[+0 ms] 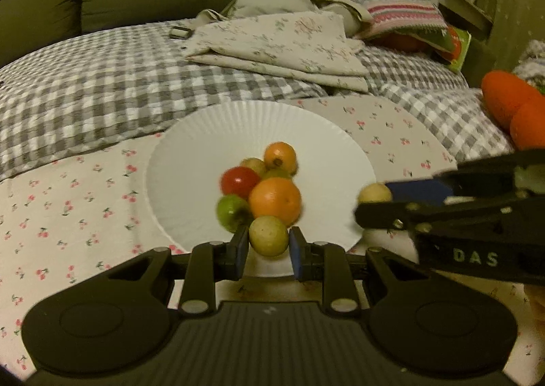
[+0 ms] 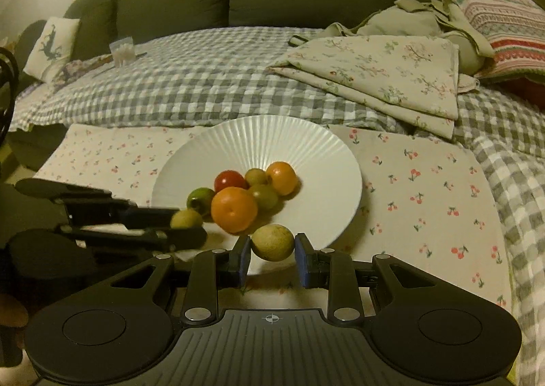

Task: Organize fruits
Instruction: 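Carry both held yellow-green fruits over the white bowl, then open both grippers to drop the yellow-green fruits into the bowl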

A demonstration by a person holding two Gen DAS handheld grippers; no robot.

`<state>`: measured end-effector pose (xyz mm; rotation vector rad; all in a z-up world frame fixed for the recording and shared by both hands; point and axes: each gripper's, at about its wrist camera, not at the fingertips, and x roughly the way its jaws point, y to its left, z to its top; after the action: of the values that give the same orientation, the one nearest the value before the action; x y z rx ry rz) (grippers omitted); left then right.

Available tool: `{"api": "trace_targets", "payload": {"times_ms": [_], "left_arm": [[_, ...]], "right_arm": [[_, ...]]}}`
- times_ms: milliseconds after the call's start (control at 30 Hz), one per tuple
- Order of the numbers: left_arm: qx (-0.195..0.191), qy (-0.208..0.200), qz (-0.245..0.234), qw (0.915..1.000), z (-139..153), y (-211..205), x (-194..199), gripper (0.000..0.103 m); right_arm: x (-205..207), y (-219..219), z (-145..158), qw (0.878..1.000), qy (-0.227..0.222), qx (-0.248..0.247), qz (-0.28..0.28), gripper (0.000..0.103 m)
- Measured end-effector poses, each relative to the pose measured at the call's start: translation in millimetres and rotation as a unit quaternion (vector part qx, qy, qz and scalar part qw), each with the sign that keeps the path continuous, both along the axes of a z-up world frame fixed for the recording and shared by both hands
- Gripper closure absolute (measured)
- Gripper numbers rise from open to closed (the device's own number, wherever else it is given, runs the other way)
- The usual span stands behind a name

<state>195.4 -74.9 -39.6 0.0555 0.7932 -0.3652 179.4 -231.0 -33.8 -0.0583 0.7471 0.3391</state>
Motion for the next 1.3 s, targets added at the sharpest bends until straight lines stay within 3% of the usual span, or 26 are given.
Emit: {"api": "trace_targets", "payload": {"times_ms": [433, 767, 833, 900, 1067, 1300], "left_arm": [[0.025, -0.006, -0.004, 0.9997, -13.9, -3.5, 19.1, 0.079], [0.018, -0.008, -0.007, 0.9998, -19.0, -4.9, 31.0, 0.079], [0.014, -0.01, -0.007, 0.9998, -18.4, -3.8, 29.8, 0.079], [0.009, -0.01, -0.005, 0.9999, -16.3, -0.8, 28.3, 0.077], [-0.003, -0.015, -0.001, 0.9999, -7.4, 6.1, 18.4, 0.061], [-0.012, -0.014, 0.011, 0.9998, 4.5, 21.7, 0.1, 0.057]], "right_arm": [[24.0, 6.8, -19.3, 1.0, -0.002, -0.016, 0.014, 0.076], [31.3, 6.8, -23.7, 1.0, -0.012, -0.013, 0.008, 0.075], [30.7, 6.2, -20.6, 1.0, -0.016, -0.01, 0.005, 0.07], [30.4, 4.3, -16.9, 1.0, -0.02, -0.004, -0.002, 0.067], [30.4, -2.3, -7.7, 0.999, -0.021, 0.017, -0.019, 0.063], [27.8, -8.8, 4.3, 0.998, -0.019, 0.041, -0.039, 0.058]]}}
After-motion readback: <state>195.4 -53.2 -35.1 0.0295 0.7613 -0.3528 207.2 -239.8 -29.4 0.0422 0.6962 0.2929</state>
